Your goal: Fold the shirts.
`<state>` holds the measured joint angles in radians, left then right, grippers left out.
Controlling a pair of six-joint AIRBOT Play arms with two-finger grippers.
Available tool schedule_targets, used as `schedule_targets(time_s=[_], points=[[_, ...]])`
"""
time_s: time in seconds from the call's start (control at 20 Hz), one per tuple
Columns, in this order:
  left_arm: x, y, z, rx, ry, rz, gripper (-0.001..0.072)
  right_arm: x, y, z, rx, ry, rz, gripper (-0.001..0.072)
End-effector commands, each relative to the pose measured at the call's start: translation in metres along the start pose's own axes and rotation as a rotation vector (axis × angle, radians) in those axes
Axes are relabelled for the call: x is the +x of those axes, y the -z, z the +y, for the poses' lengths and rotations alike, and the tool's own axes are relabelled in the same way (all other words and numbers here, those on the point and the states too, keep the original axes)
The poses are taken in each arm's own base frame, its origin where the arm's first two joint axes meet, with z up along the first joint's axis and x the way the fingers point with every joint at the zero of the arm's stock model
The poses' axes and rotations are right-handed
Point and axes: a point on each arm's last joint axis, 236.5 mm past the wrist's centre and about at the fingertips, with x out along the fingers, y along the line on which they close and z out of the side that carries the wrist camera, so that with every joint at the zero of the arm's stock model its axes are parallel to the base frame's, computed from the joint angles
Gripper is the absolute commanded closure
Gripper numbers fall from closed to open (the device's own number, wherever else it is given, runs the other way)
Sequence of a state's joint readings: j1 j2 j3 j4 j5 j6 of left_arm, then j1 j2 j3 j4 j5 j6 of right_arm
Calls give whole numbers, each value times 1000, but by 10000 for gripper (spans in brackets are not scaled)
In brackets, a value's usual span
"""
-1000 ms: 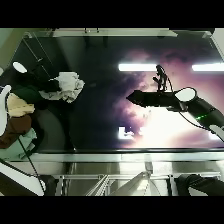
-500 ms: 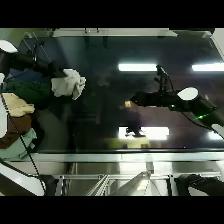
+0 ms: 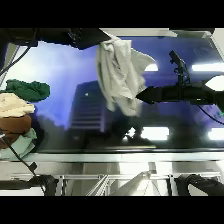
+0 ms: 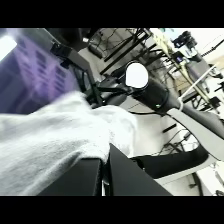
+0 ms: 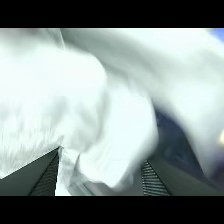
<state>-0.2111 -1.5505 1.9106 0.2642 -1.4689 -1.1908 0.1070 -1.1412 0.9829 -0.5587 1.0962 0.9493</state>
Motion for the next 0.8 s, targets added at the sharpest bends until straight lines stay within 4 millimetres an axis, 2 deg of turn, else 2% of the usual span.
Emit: schedule_targets(time_s=[0.0, 0.1, 0.15, 0.2, 0.25, 0.3, 0.4, 0.5, 0.65, 0.75], points=[[18, 27, 20, -11, -108, 111, 692, -5, 12, 1, -59, 7, 58, 171], [17, 48, 56, -54, -200, 201, 245, -6, 24, -5, -70, 27, 111, 170], [15, 58, 74, -86, -250, 236, 68, -8, 33, -11, -59, 52, 149, 170], [7, 67, 96, -120, -313, 268, 9, -11, 43, -21, -44, 93, 192, 169], [-2, 76, 115, -149, -367, 302, 9, -16, 51, -33, -29, 142, 226, 142], [-13, 87, 131, -178, -419, 341, 9, -23, 58, -50, 0, 205, 257, 58], [-40, 106, 162, -256, -518, 387, 9, -46, 75, -83, 83, 324, 316, 50], [-51, 144, 174, -377, -516, 433, 9, -67, 94, -103, 163, 382, 373, 51], [-40, 230, 192, -536, -495, 498, 9, -72, 127, -126, 293, 393, 385, 51], [-20, 277, 216, -588, -518, 470, 10, -55, 148, -129, 354, 340, 378, 51]])
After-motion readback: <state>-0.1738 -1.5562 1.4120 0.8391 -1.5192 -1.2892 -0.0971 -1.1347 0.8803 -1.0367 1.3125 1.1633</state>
